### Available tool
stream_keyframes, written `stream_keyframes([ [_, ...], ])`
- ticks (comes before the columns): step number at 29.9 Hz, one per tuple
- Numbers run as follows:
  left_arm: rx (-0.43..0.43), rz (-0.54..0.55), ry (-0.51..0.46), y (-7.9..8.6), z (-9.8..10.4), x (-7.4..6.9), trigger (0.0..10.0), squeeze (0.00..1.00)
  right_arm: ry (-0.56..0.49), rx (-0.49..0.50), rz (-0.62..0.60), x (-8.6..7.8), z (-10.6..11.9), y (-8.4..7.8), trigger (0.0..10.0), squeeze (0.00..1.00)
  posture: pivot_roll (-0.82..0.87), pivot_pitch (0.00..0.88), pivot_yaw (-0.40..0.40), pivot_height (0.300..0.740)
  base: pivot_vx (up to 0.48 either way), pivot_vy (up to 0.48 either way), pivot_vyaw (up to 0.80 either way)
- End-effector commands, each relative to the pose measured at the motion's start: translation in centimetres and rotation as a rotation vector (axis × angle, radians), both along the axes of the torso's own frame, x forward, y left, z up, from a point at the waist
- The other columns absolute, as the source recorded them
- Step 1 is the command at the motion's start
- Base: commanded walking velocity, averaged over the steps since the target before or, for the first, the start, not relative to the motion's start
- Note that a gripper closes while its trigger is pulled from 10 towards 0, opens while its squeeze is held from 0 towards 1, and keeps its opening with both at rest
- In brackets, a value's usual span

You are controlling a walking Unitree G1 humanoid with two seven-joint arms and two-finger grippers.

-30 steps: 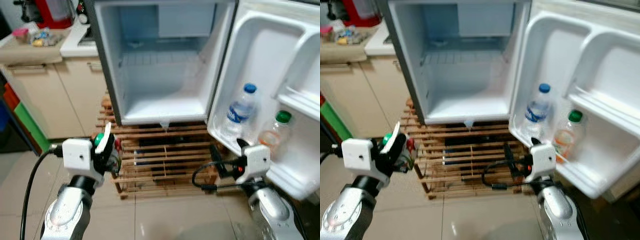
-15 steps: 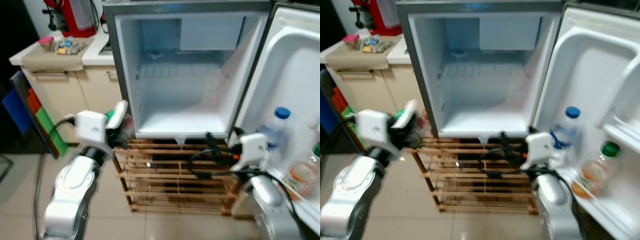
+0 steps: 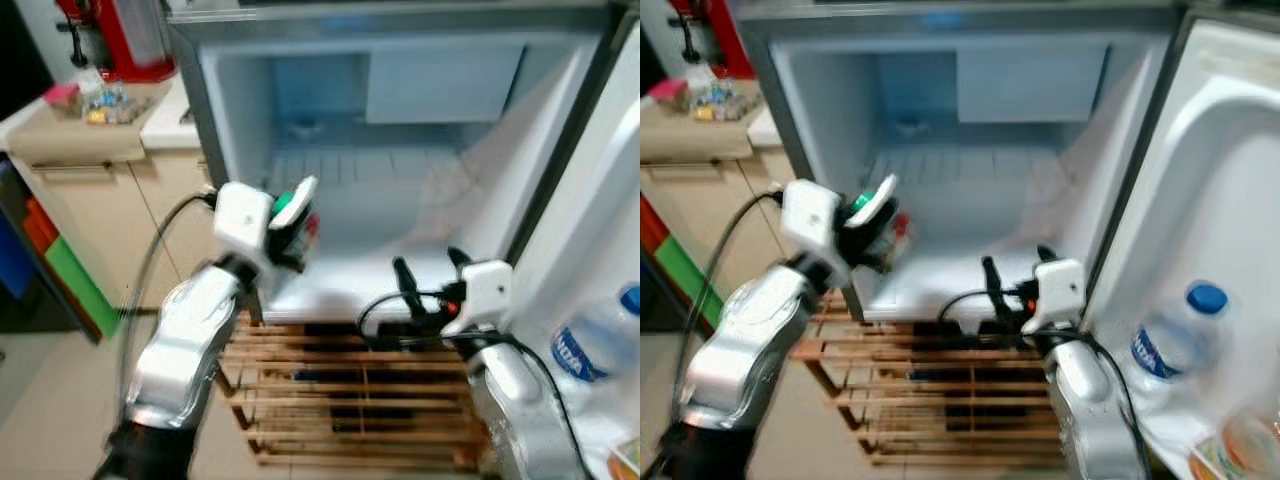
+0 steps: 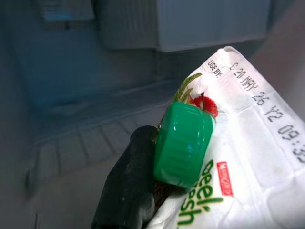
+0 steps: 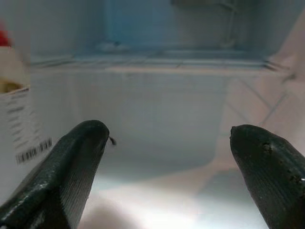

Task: Restocking fridge

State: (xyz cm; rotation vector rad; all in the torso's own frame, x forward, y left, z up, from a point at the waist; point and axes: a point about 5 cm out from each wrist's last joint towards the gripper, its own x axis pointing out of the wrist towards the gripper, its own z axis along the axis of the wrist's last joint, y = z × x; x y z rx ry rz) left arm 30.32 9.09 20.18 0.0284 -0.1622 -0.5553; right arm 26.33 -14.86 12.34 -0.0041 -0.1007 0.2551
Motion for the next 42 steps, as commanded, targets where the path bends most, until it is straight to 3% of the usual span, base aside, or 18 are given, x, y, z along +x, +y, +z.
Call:
stream_keyframes([
  [1,0.005,0.028,0.021,1.0,-0.4,0.4,10.0,0.00,-0.009,0.003,0.019,0.0,0.2,0.7,10.0,0.00,-0.11,0.000,0.071,0.740,0.000,0.000,0.00],
  [6,-0.035,0.033,0.033,0.4,0.0,1.8,10.0,0.00,-0.008,0.004,0.015,0.0,0.2,0.7,10.0,0.00,-0.12,0.000,0.080,0.740,0.000,0.000,0.00],
  [10,-0.073,0.074,0.021,0.3,0.7,4.3,10.0,0.00,-0.011,0.007,0.025,-0.2,0.3,1.1,10.0,0.00,-0.14,0.000,0.085,0.740,0.000,0.000,0.00],
  [11,-0.080,0.063,0.016,-0.3,1.1,5.4,10.0,0.00,-0.008,0.005,0.031,-0.3,0.3,1.2,10.0,0.00,-0.16,0.000,0.091,0.740,0.000,0.000,0.00],
  [16,-0.087,0.062,0.002,-1.6,1.8,6.8,10.0,0.00,-0.014,0.004,0.034,-0.6,0.4,1.5,10.0,0.00,-0.20,0.000,0.122,0.740,0.000,0.000,0.00],
  [23,-0.118,0.151,-0.010,-1.7,2.9,9.2,10.0,0.00,-0.013,-0.003,0.033,-2.0,0.7,1.9,10.0,0.00,-0.25,0.037,0.150,0.740,0.000,0.000,0.00],
  [27,-0.163,0.134,-0.031,-2.8,4.4,9.6,10.0,0.00,0.021,-0.008,0.018,-3.3,0.2,1.5,10.0,0.00,-0.27,0.074,0.158,0.740,0.000,0.000,0.00],
  [29,-0.198,0.112,-0.039,-4.3,5.4,9.6,10.0,0.00,0.042,-0.010,0.005,-4.1,0.0,1.3,10.0,0.00,-0.28,0.090,0.163,0.740,0.000,0.000,0.00],
  [33,-0.233,0.135,-0.031,-5.4,5.7,9.5,10.0,0.00,0.056,-0.012,-0.003,-4.8,-0.2,1.3,10.0,0.00,-0.29,0.109,0.170,0.740,0.000,0.000,0.00],
  [37,-0.224,0.059,-0.055,-8.4,5.4,8.3,10.0,0.00,0.076,-0.014,-0.017,-5.5,-0.2,1.1,10.0,0.00,-0.29,0.125,0.171,0.740,0.000,0.000,0.00],
  [42,-0.164,0.179,-0.123,-7.1,5.5,8.8,10.0,0.00,0.091,-0.014,-0.020,-6.0,-0.2,1.1,10.0,0.00,-0.29,0.142,0.169,0.740,0.000,0.000,0.00],
])
